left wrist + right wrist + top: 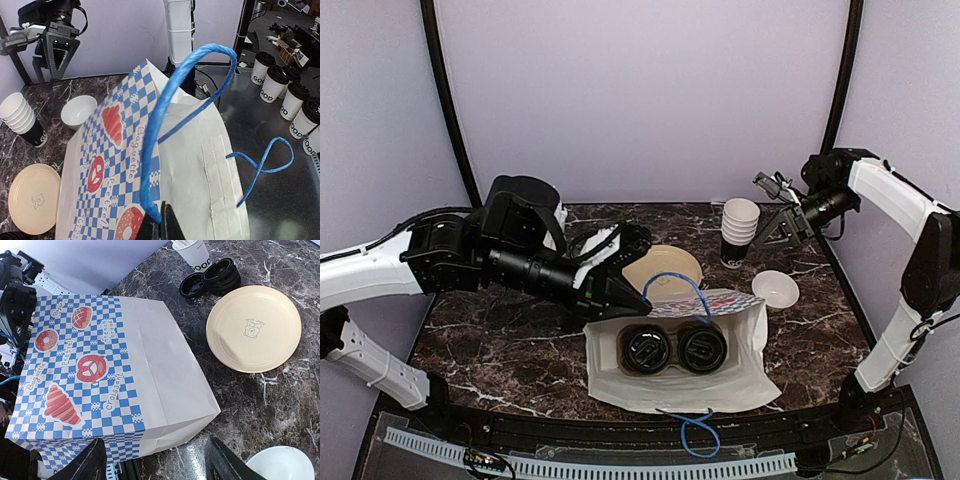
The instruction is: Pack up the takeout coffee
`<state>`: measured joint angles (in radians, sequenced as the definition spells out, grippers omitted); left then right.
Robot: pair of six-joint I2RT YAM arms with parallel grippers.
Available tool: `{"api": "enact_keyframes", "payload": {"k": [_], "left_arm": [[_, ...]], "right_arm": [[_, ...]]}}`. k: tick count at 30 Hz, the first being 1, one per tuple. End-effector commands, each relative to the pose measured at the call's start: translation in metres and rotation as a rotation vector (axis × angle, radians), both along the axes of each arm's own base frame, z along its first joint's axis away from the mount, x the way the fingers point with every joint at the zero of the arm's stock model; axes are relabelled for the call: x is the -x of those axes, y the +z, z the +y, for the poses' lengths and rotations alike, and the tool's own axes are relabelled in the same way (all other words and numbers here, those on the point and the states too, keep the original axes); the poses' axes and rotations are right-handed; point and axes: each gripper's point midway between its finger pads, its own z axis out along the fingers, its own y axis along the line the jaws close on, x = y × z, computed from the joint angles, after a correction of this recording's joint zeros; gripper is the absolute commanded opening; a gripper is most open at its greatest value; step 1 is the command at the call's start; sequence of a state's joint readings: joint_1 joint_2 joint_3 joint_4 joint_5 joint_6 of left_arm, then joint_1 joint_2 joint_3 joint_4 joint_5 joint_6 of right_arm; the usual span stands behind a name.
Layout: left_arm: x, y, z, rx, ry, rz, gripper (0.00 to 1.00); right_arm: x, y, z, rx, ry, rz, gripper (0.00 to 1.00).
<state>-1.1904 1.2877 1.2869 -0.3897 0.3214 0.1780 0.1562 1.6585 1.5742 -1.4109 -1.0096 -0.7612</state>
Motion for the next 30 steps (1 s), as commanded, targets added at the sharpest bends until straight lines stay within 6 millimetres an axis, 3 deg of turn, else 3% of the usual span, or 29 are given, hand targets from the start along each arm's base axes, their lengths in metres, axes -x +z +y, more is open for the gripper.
{"api": "enact_keyframes", "payload": {"k": [1, 6, 11, 19, 23, 30], "left_arm": [[0.02, 0.003, -0.002, 0.033, -0.029, 0.062, 0.0], [0.036, 0.015, -0.004, 0.081, -0.09, 0.078, 0.0], [0.045, 0.014, -0.006, 0.055, -0.121, 0.139, 0.0], [0.033, 0.01, -0.011, 0.037, -0.06, 0.122, 0.0], [0.013, 0.001, -0.013, -0.015, 0.033, 0.067, 0.0], [-0.054, 0.004, -0.006, -0.032, 0.228, -0.014, 0.0]], "right_arm": [[-0.005, 0.007, 0.0, -0.011, -0.011, -0.005, 0.67], [-0.004, 0.007, 0.0, -0.018, -0.011, 0.001, 0.67], [-0.003, 0.008, 0.001, -0.024, -0.009, -0.002, 0.67], [-0.003, 0.01, 0.002, -0.035, -0.003, -0.011, 0.68], [-0.002, 0.012, 0.002, -0.04, -0.001, -0.015, 0.68], [0.0, 0.016, 0.002, -0.049, 0.001, -0.03, 0.68]]}}
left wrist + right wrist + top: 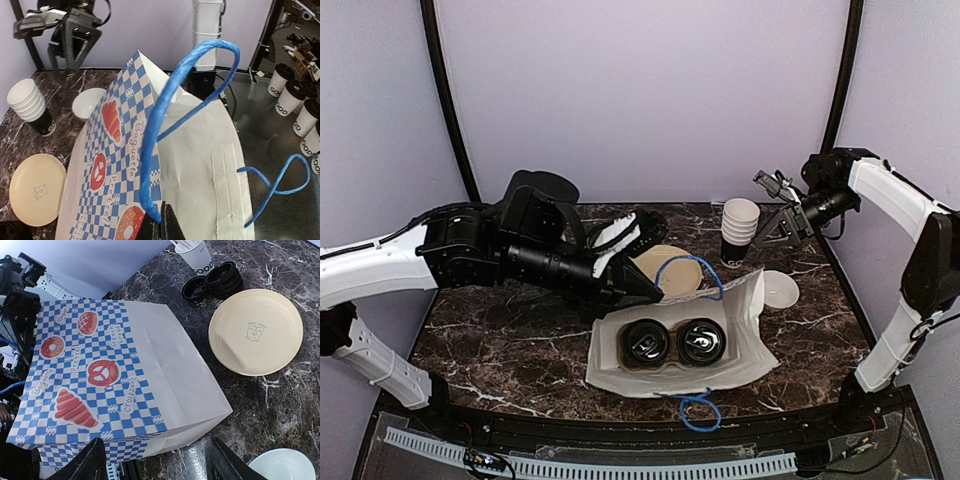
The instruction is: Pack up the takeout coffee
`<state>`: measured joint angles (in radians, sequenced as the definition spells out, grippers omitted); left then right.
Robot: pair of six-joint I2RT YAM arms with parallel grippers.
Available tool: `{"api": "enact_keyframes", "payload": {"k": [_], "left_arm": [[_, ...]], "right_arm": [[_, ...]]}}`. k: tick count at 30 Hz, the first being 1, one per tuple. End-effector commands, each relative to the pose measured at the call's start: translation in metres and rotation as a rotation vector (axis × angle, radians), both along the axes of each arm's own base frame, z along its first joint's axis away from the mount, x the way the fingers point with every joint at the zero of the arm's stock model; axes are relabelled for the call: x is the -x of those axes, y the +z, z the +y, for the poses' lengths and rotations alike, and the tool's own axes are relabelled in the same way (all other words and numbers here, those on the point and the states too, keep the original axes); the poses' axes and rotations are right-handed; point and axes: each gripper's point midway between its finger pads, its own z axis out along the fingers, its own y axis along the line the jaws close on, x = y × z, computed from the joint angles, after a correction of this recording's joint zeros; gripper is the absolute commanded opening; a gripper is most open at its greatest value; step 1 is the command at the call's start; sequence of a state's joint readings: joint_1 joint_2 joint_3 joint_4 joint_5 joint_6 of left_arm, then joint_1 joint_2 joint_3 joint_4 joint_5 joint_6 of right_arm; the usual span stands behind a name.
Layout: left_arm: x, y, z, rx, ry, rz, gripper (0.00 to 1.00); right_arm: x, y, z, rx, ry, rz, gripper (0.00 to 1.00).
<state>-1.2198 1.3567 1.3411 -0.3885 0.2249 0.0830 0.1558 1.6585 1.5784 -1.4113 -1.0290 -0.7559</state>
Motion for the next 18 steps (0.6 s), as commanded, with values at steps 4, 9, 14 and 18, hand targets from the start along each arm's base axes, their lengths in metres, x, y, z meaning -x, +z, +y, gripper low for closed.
{"api": "enact_keyframes", "payload": {"k": [4, 9, 14, 18], "left_arm": [[-0.079, 0.005, 0.017, -0.025, 0.206, -0.085, 0.03], [-0.118, -0.004, 0.018, -0.076, 0.305, -0.129, 0.08], [-0.14, -0.002, 0.019, -0.094, 0.382, -0.168, 0.2], [-0.148, 0.008, 0.025, -0.083, 0.426, -0.193, 0.4]], "right_arm": [[0.002, 0.014, 0.001, -0.032, 0.005, -0.042, 0.68], [0.003, 0.016, 0.0, -0.037, 0.006, -0.049, 0.68], [0.004, 0.018, 0.0, -0.039, 0.006, -0.054, 0.68], [0.006, 0.021, 0.0, -0.037, 0.005, -0.065, 0.68]]}}
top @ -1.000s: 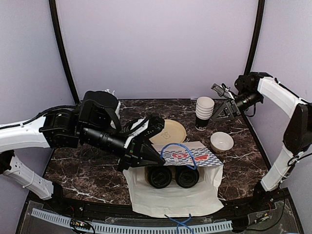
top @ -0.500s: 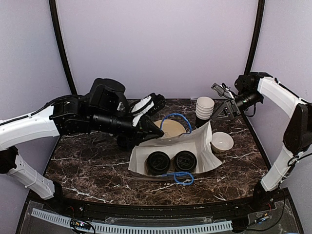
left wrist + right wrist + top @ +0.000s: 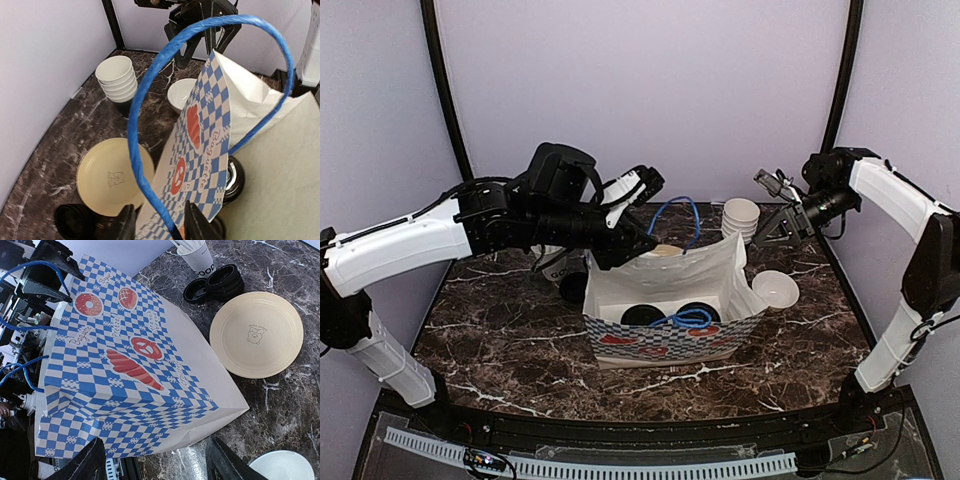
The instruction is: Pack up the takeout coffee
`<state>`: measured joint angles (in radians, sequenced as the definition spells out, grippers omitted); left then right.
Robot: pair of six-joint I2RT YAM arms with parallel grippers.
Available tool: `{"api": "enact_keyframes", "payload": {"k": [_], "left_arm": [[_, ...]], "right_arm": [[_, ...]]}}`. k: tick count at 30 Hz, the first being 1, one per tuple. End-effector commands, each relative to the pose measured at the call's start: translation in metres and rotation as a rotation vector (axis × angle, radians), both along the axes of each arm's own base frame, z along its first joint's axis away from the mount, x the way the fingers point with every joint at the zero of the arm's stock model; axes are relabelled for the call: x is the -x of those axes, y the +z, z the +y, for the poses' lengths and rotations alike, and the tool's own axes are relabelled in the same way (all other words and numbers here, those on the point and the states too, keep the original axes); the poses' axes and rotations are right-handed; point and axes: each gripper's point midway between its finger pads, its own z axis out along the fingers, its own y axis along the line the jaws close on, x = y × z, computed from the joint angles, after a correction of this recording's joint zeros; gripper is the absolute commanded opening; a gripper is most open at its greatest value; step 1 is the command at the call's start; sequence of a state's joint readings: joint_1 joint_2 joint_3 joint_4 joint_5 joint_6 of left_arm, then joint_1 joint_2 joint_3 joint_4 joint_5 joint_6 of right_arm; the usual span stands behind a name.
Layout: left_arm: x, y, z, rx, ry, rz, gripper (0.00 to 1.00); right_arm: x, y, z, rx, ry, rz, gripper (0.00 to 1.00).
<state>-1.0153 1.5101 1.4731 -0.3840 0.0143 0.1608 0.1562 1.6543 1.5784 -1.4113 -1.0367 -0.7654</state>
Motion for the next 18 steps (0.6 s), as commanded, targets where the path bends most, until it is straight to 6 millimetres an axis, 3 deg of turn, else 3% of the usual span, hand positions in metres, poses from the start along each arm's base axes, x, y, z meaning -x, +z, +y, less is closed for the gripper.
{"api": "enact_keyframes", "payload": {"k": [1, 4, 8, 18], "left_arm": [[-0.014, 0.017, 0.013, 0.003, 0.075, -0.049, 0.46], [-0.009, 0.03, 0.015, 0.026, 0.055, -0.065, 0.56], [0.001, 0.031, 0.013, 0.027, -0.005, -0.052, 0.68], [0.027, 0.017, -0.001, 0.003, -0.17, 0.033, 0.71]], "right_arm": [[0.005, 0.019, -0.001, -0.028, -0.001, -0.054, 0.69], [0.005, 0.019, -0.001, -0.028, -0.001, -0.054, 0.69], [0.003, 0.02, -0.001, -0.029, -0.004, -0.054, 0.69], [0.017, 0.053, 0.004, -0.008, 0.005, -0.166, 0.69]]}}
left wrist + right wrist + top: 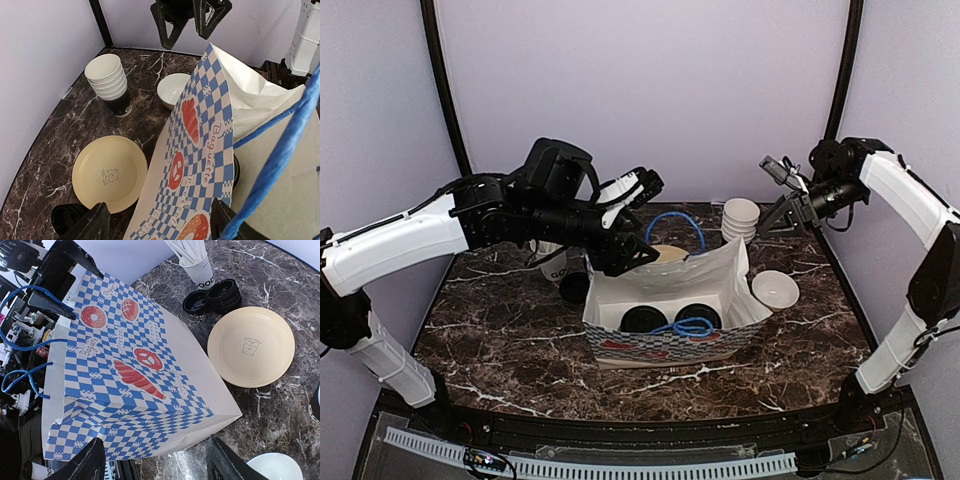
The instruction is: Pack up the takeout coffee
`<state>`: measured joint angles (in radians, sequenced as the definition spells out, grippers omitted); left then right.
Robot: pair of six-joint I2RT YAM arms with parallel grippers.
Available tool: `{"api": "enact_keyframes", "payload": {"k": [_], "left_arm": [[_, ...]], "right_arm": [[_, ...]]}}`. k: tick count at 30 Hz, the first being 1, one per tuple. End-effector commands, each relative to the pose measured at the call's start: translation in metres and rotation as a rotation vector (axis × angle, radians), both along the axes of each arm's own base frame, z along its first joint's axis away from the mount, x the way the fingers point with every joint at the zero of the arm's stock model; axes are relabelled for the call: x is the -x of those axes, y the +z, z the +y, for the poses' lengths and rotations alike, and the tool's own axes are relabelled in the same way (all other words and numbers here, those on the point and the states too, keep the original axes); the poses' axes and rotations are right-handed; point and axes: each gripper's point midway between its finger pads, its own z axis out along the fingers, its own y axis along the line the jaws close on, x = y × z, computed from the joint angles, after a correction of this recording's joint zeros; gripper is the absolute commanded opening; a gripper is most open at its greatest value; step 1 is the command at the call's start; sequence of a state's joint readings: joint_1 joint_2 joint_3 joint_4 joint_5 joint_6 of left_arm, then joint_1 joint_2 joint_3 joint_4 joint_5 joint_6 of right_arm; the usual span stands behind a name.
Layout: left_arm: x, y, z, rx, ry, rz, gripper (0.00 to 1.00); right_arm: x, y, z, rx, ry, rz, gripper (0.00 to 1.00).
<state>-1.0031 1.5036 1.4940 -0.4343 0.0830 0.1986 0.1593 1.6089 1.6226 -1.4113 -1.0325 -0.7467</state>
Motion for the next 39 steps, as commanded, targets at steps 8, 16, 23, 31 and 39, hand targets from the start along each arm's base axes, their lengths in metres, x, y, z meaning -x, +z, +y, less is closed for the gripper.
{"api": "enact_keyframes", "payload": {"k": [8, 16, 23, 31, 39], "left_arm": [[0.012, 0.01, -0.009, -0.022, -0.105, 0.016, 0.6], [-0.013, 0.0, -0.013, -0.063, -0.011, 0.02, 0.34], [-0.017, 0.005, -0.011, -0.035, 0.038, 0.037, 0.24], [-0.017, 0.005, -0.007, -0.033, 0.055, 0.046, 0.19], [-0.006, 0.021, -0.006, 0.007, 0.018, 0.067, 0.06]], "right_arm": [[0.093, 0.075, 0.052, -0.013, 0.267, -0.317, 0.68], [0.162, 0.071, 0.089, -0.024, 0.536, -0.352, 0.68], [0.19, 0.057, 0.12, 0.041, 0.64, -0.441, 0.7], [0.21, 0.052, 0.155, 0.064, 0.681, -0.522, 0.51], [0.213, 0.082, 0.162, -0.002, 0.673, -0.555, 0.0]]}}
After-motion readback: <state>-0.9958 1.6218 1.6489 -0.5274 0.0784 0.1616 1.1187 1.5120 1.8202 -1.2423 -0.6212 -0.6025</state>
